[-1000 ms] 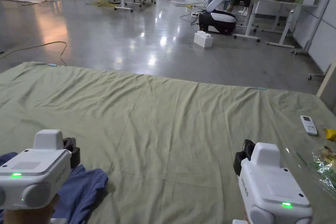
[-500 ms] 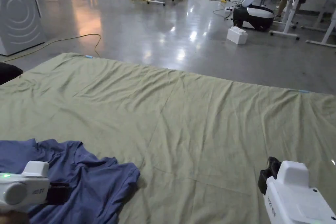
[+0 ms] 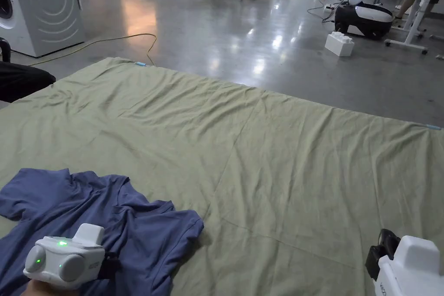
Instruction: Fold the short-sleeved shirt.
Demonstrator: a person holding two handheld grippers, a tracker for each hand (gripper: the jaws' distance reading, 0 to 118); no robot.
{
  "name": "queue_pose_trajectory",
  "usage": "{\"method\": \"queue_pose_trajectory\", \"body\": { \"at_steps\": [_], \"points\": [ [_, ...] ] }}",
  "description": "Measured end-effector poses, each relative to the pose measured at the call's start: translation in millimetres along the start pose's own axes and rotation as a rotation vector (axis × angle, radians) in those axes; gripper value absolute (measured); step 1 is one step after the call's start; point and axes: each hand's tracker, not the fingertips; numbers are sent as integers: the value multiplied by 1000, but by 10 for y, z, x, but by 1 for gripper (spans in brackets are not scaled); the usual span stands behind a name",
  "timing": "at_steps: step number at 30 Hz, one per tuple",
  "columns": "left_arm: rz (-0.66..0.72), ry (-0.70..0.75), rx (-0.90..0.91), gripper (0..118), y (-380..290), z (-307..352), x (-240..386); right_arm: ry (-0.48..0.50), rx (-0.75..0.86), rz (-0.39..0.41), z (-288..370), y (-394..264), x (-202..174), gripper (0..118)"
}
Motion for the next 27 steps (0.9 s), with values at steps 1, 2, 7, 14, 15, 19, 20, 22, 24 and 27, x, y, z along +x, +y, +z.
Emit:
{"method": "queue_pose_trajectory", "body": {
  "at_steps": [1,2,7,14,15,19,20,22,24,27],
  "points": [
    [12,-4,2,54,12,17,-13,1,-3,1,-2,-11,-5,1],
    [24,-7,4,46,24,32,-29,3,-6,2,1,-23,-9,1],
    [52,-7,18,7,5,26,-145,6,-13,8,30,-71,-21,1],
    [107,-23,134,5,34,261,-149,-2,-8,5,88,-63,29,1],
    [142,-44,159,5,59,308,-196,-3,-4,5,97,-53,38,1],
    [182,-54,267,5,266,641,-271,-3,8,2,123,-16,71,1],
    [193,-61,293,5,328,733,-285,-4,13,2,135,-5,79,1],
    [226,-67,365,5,461,935,-303,-4,21,-4,168,25,97,1],
    [226,-71,431,5,637,1275,-208,-6,29,-8,198,51,123,1],
    [174,-99,528,5,923,1628,-118,-10,44,-16,246,87,182,1]
  ]
}}
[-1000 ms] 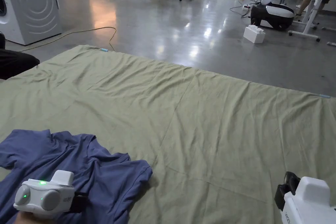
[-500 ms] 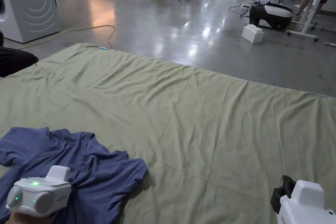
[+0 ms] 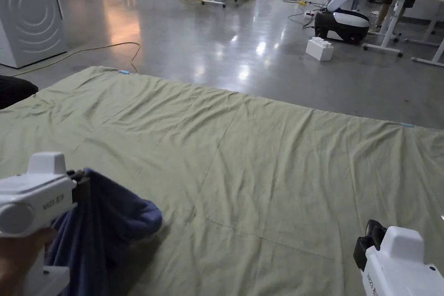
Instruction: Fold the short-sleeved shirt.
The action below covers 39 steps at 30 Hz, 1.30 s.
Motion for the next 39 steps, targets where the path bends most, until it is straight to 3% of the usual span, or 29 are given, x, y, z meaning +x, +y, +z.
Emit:
{"method": "queue_pose_trajectory", "body": {
  "at_steps": [8,17,25,33,35,37,39],
  "points": [
    [-86,-180,177,5,863,307,877,-30,44,-23,151,85,239,1],
    [-226,-441,215,5,993,347,2417,-91,67,-66,294,98,625,1],
    [-296,-647,21,5,123,153,3650,-169,66,-87,452,9,995,1],
    [-325,-697,-247,6,-1125,25,4011,-215,32,-92,517,-86,1237,1],
    [-306,-694,-265,18,-1270,1,3981,-216,23,-92,506,-102,1258,1],
    [-274,-695,-292,53,-1348,-7,3954,-215,17,-87,496,-107,1253,1],
    [-249,-691,-282,74,-1339,-14,3885,-210,13,-86,486,-105,1233,1]
  ]
}}
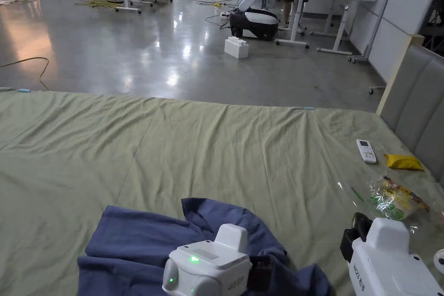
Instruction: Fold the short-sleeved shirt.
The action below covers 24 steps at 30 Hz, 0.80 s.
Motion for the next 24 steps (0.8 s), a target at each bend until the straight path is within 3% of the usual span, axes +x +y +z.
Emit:
{"method": "queue_pose_trajectory", "body": {
  "at_steps": [6,9,11,13,14,18,24],
  "points": [
    [19,73,198,75,290,439,-282,27,13,20,29,48,-136,1],
    [-25,232,315,72,429,727,-435,42,28,30,46,97,-225,1],
    [-47,306,361,58,483,914,-561,52,39,34,61,133,-282,1],
    [-63,360,392,27,491,1060,-674,62,52,36,77,163,-333,1],
    [-68,392,404,19,484,1123,-718,64,56,38,85,178,-359,1],
    [-70,482,444,8,410,1371,-905,81,87,53,117,244,-472,1],
    [-37,563,431,3,265,1598,-1103,106,125,75,124,300,-628,1]
  ]
}}
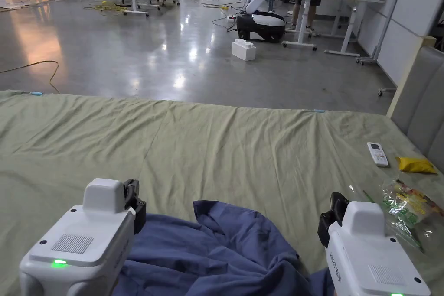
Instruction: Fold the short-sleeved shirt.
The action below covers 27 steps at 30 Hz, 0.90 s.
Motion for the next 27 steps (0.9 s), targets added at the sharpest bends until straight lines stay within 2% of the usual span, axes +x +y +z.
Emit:
{"method": "queue_pose_trajectory", "body": {
  "at_steps": [7,8,17,18,20,21,27],
  "points": [
    [81,10,-145,3,-198,-384,-458,29,-24,3,-76,-34,-102,1],
    [98,-7,-217,3,-260,-483,-507,31,-26,6,-89,-48,-109,1],
    [126,-24,-490,5,-552,-1679,-913,37,-85,25,-288,-228,-124,1],
    [123,-32,-521,20,-591,-1840,-939,35,-95,28,-320,-260,-118,1],
    [115,-23,-584,63,-655,-2094,-964,32,-111,35,-370,-310,-104,1],
    [118,-8,-604,78,-698,-2184,-968,29,-118,38,-397,-341,-93,1],
    [149,-1,-752,80,-1026,-2743,-983,-3,-180,40,-549,-530,4,1]
  ]
}}
